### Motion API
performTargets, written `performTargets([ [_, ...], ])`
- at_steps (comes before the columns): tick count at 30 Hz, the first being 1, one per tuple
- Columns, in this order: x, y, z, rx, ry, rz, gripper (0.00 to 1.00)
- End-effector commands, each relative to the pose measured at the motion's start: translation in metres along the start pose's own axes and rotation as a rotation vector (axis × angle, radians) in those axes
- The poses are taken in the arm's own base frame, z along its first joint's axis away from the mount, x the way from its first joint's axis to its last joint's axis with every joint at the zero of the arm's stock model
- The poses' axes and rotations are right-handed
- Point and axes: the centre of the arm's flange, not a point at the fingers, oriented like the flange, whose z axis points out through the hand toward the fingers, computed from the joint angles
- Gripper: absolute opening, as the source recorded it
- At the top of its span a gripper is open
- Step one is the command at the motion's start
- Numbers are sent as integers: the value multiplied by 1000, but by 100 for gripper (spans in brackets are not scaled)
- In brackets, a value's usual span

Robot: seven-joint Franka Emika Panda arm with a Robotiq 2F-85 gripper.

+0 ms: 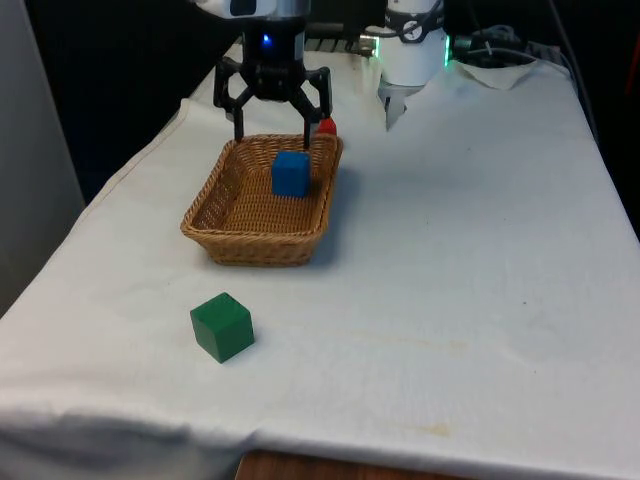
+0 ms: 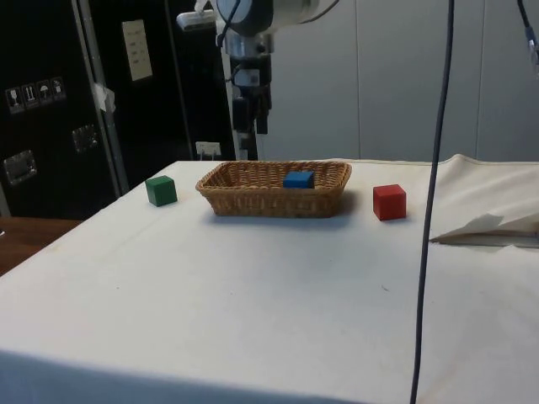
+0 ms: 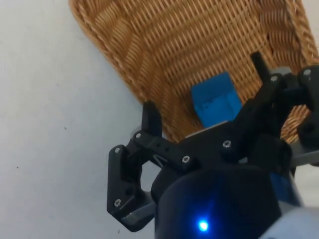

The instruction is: Pick up exactly two blocks and place them into the basket.

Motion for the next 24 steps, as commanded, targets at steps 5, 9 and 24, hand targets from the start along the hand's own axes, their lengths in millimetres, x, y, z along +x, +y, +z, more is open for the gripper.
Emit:
performTargets([
  [5,11,-4,-3,-16,6,-5,100],
  [9,28,-7,-8,-28,-5,-7,100],
  [24,69,-12,-2,-65,-31,-22,100],
])
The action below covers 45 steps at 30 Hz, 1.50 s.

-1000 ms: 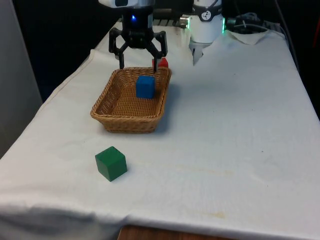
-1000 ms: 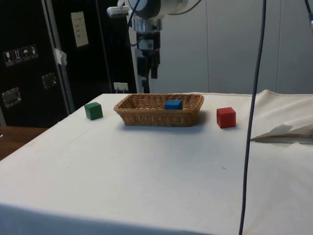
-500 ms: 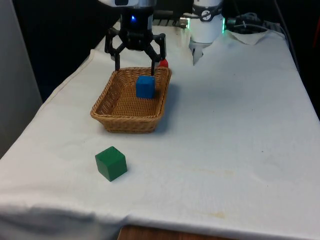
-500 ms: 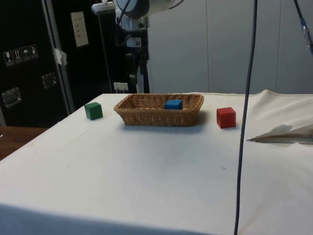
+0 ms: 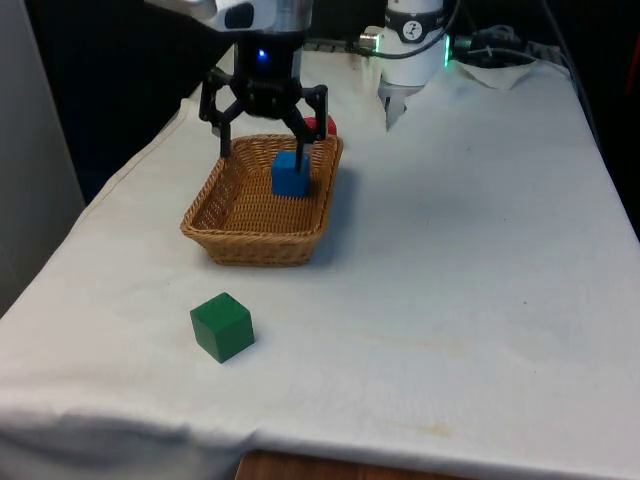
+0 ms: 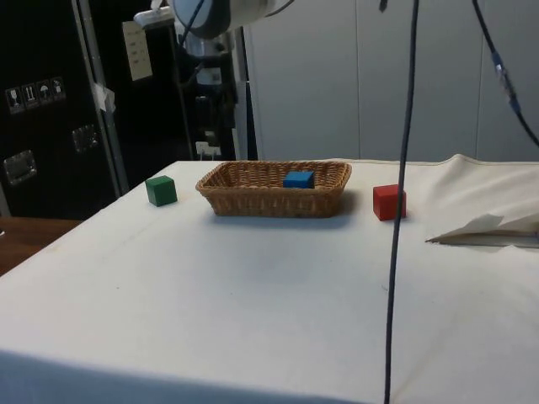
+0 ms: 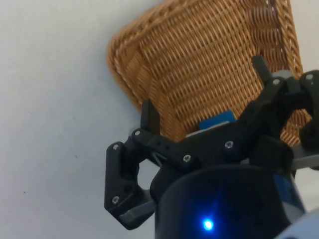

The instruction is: Pick up exactly two blocks and place them into the basket.

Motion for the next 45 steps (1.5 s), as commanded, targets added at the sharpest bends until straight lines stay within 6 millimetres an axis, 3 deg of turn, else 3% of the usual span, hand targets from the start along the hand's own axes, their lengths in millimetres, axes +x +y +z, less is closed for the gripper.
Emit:
performTargets([
  [1,6,-4,3,2,-11,1,100],
  [18,54,-44,33,27,-36,-10,100],
  [28,78,-56,52,78,-24,-2,100],
  [34,87,-57,59,103,-14,2,100],
  [45,94,-35,90,109,-12,8,100],
])
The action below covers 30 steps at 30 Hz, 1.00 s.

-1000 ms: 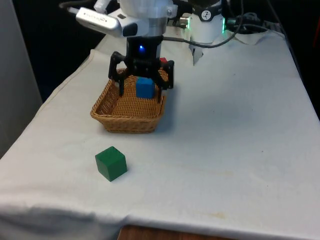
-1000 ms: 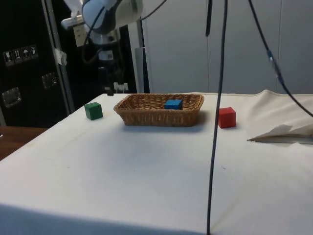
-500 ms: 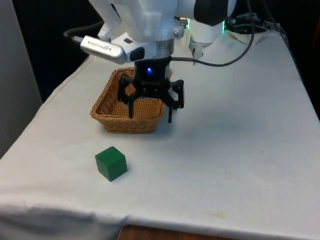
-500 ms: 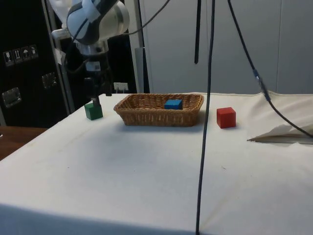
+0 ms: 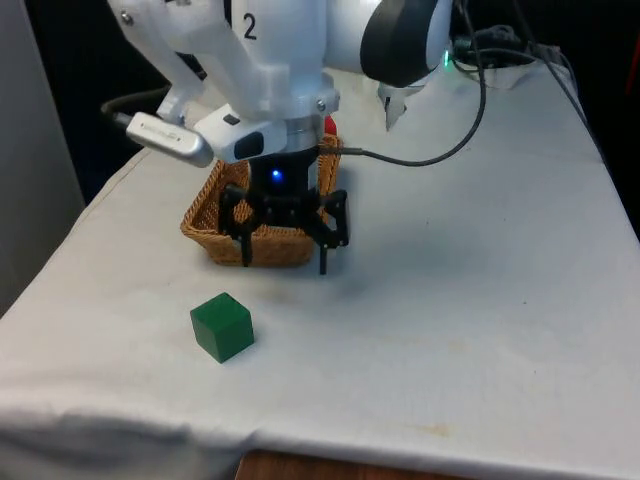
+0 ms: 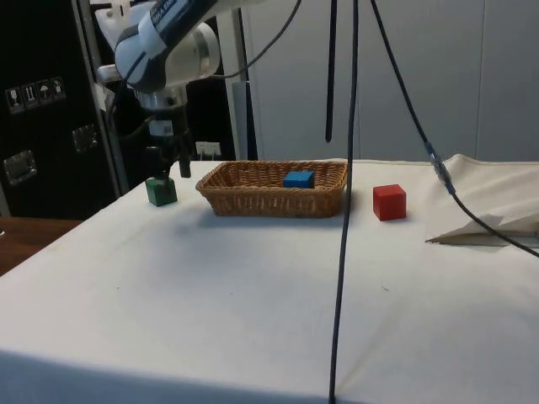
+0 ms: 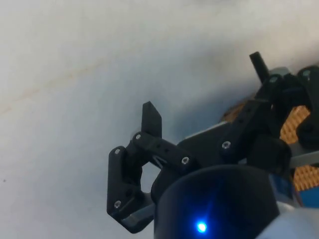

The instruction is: Pick up exactly two blocks and place them into the basket.

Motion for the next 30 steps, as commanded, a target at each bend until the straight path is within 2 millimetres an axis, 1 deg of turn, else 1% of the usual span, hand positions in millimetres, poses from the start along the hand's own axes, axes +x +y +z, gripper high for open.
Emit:
performTargets([
  [1,2,4,4,7,-13,-1,100],
  [5,4,15,15,2,-11,-2,100],
  [7,2,16,14,-6,-1,0,100],
  [8,5,18,18,-1,-11,-1,100],
  [12,7,27,29,-7,-7,-1,100],
  [14,8,29,32,-6,-5,0,100],
  [15,3,29,30,-12,-3,1,100],
  [16,9,29,34,-5,-3,1,100],
  [22,13,33,44,3,6,7,100],
  [23,13,33,45,3,6,7,100],
  [24,7,35,44,-3,8,9,100],
  [25,13,33,45,1,6,7,100],
  [30,14,32,47,1,9,6,100],
])
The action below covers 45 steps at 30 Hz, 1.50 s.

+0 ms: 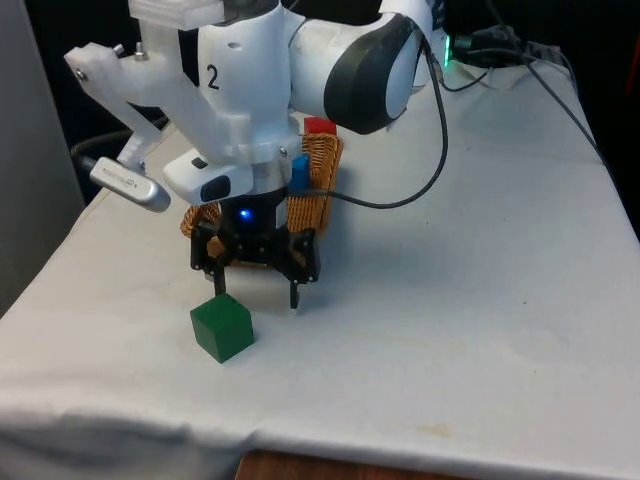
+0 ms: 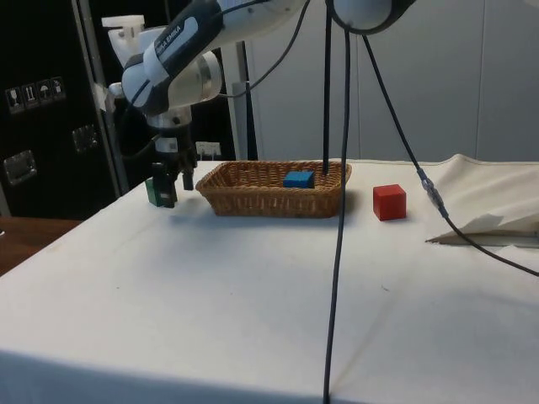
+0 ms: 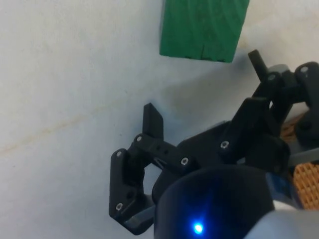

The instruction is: Pick up exactly two blocks and place them into the basket.

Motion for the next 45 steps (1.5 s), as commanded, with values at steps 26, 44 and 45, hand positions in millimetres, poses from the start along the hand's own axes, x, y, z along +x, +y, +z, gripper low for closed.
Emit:
performTargets([
  [26,22,3,-15,-3,158,52,100],
  [44,27,-7,-12,31,210,50,100],
  [45,27,-7,-10,29,209,45,100],
])
